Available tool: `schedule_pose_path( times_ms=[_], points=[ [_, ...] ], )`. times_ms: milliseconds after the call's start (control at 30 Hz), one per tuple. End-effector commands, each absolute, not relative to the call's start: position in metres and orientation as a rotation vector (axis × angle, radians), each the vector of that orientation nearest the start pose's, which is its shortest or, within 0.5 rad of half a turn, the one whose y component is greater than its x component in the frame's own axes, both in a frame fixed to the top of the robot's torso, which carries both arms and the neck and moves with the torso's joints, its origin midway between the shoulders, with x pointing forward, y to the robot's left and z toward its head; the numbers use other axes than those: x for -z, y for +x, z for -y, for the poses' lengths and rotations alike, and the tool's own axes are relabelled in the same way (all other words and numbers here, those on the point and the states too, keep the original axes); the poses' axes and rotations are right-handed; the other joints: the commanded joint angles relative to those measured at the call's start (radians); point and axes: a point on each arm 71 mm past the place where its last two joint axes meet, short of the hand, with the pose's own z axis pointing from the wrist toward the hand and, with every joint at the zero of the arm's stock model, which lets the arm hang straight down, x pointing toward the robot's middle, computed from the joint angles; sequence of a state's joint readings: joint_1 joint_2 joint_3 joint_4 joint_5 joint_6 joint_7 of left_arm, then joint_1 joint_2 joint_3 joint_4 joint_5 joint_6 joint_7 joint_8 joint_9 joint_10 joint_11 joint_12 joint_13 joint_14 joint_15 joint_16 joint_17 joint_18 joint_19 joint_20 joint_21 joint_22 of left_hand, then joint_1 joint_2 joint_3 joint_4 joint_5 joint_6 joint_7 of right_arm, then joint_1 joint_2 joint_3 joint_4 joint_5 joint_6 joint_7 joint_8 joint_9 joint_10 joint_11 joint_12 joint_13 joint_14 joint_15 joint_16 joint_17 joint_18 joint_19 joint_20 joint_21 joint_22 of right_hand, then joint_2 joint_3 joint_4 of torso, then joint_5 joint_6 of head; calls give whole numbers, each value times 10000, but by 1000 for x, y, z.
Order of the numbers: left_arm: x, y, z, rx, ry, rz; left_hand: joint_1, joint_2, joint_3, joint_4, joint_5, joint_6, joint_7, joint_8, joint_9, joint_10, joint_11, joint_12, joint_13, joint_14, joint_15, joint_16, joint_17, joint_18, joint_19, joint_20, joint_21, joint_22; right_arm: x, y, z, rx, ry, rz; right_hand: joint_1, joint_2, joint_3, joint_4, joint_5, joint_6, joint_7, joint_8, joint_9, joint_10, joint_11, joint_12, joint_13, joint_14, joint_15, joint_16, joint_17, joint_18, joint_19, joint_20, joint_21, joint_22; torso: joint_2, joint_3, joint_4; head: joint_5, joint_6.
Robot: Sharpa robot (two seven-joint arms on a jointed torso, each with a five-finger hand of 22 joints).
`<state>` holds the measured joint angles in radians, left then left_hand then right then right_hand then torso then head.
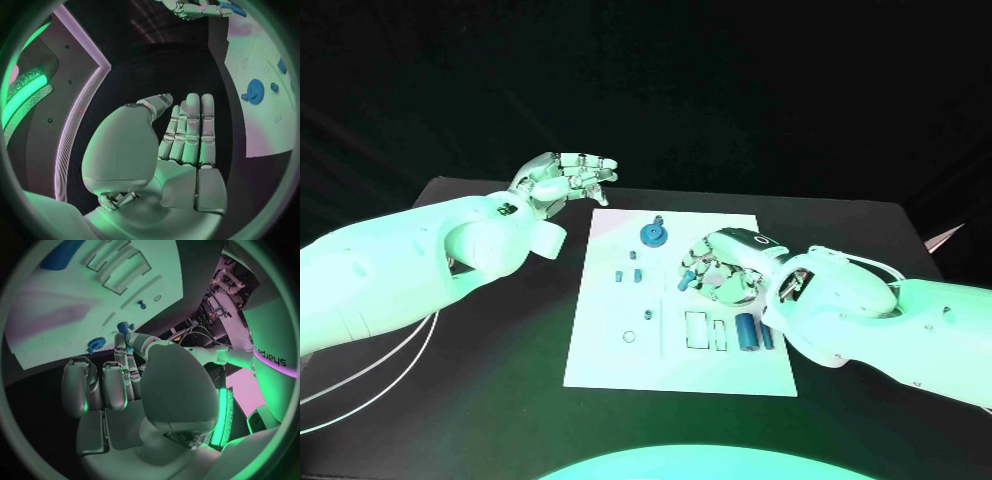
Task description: Assemble the parts on the task board
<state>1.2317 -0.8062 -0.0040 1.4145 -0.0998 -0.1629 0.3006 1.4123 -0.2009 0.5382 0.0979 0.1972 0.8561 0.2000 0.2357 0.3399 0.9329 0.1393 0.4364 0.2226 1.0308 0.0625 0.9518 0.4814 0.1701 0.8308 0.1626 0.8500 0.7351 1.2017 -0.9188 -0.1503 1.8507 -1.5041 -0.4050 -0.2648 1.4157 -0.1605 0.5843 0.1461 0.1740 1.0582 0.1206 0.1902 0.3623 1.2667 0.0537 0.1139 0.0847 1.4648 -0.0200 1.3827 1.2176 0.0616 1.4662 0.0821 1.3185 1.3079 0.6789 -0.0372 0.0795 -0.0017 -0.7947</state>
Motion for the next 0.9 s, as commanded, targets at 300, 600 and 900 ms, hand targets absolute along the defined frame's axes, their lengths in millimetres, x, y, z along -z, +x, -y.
schedule_pose_path(
  times_ms=[300,600,900],
  points=[
    [160,516,-210,15982,-9920,-15226,-23,76,-79,5,30,6,27,-26,9,-76,-28,38,-11,-47,13,-53,-14,131,76,12,-38,-10,205,378,101,-8980,-3270,-16586,-125,-20,71,-96,18,80,-23,491,621,100,-3,-79,4,393,-65,52,-16,-139,448,-96,41,1604,9,-13,27,371,-86],
    [159,515,-208,16060,-9883,-15246,-23,76,-79,5,30,6,27,-26,9,-76,-28,38,-11,-47,13,-53,-14,131,76,12,-38,-10,226,369,77,-9447,-3830,-16758,-137,-24,108,-159,19,65,-20,512,652,109,-4,-101,7,396,-65,62,-2,-144,455,-96,68,1618,24,-11,18,597,-202],
    [159,515,-207,16088,-9871,-15264,-23,76,-79,5,30,6,27,-26,9,-76,-28,38,-11,-47,13,-53,-14,131,76,12,-38,-10,240,367,67,-9470,-4016,-16969,-153,-30,122,-189,17,58,-13,524,670,114,0,-113,9,395,-64,61,-5,-144,455,-97,66,1619,23,2,8,665,-279]
  ],
)
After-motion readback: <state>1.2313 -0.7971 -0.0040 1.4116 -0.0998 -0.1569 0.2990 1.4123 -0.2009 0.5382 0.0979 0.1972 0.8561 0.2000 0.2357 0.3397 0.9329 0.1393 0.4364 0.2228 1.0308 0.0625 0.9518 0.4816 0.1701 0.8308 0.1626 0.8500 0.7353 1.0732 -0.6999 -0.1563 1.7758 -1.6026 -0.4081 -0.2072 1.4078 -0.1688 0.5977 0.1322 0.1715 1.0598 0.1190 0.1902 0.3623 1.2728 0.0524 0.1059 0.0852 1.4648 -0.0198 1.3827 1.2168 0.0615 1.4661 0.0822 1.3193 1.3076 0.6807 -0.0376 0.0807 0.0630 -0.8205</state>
